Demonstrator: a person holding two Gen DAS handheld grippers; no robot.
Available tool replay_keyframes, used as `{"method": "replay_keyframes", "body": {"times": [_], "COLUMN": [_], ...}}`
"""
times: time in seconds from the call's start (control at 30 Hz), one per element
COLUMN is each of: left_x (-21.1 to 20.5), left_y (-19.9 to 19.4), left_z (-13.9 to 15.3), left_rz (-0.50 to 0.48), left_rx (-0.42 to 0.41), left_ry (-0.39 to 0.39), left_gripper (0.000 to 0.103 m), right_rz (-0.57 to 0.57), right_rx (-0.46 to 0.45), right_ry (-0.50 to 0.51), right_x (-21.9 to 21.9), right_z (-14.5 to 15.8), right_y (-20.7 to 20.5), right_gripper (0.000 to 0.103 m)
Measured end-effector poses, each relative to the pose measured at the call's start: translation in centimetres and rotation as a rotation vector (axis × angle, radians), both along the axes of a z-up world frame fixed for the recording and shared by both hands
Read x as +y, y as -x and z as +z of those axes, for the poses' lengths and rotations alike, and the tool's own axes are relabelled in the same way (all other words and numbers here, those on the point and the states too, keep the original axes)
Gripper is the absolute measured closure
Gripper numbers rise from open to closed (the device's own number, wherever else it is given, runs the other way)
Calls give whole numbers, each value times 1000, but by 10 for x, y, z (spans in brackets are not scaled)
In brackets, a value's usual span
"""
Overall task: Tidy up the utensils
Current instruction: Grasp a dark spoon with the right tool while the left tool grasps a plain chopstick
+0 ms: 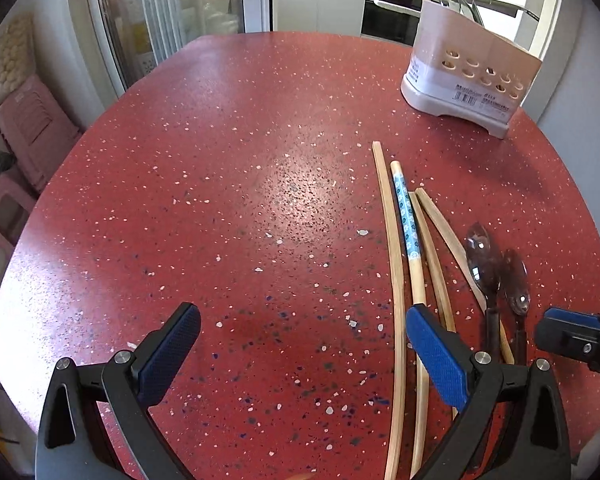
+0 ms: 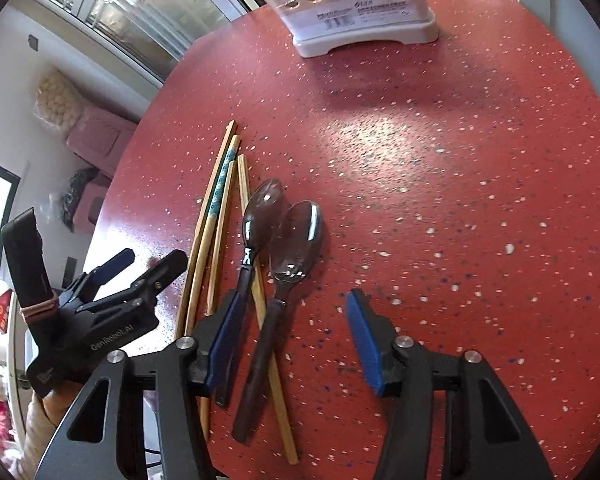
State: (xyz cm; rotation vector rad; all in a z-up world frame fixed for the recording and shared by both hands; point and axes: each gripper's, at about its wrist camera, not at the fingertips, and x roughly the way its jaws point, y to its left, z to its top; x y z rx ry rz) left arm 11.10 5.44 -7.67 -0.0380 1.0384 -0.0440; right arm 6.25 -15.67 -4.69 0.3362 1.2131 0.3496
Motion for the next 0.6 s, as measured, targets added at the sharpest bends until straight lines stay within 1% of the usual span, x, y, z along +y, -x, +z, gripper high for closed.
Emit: {"method": "replay_keyframes", "body": {"times": [0.03, 0.07, 0.17, 0.23, 0.27, 0.33, 0.4, 0.47, 0.6], "left_x": [0, 0, -1, 0, 0, 1, 0, -1, -3], "left_y": [-2, -3, -6, -8, -8, -8, -9, -10, -14], "left_z": [-2, -3, -6, -6, -7, -7, -7, -6, -4], "left_rz": [-2, -4, -6, -2, -2, -3, -5, -8, -10], "left_rx": [6, 11, 19, 22, 23, 20, 19, 20, 17], "left_ry": [2, 2, 7, 4, 3, 2, -1, -7, -17], "left_gripper": [0, 0, 0, 0, 0, 0, 0, 0, 0], "right_rz": [-2, 0, -3, -3, -1, 4, 16, 18, 16], "right_rx": [-3, 0, 12, 14, 13, 8, 3, -5, -3], "right_ry": [7, 12, 28, 62, 74, 123, 150, 178, 149], "right_x": [3, 5, 11, 18, 20, 26, 31, 31, 26], "right_z": [1, 1, 0, 1, 1, 2, 3, 3, 1], "right_y": [0, -1, -4, -6, -7, -7, -6, -4, -4], "right_gripper": [53, 58, 67, 72, 77, 83, 87, 95, 98]}}
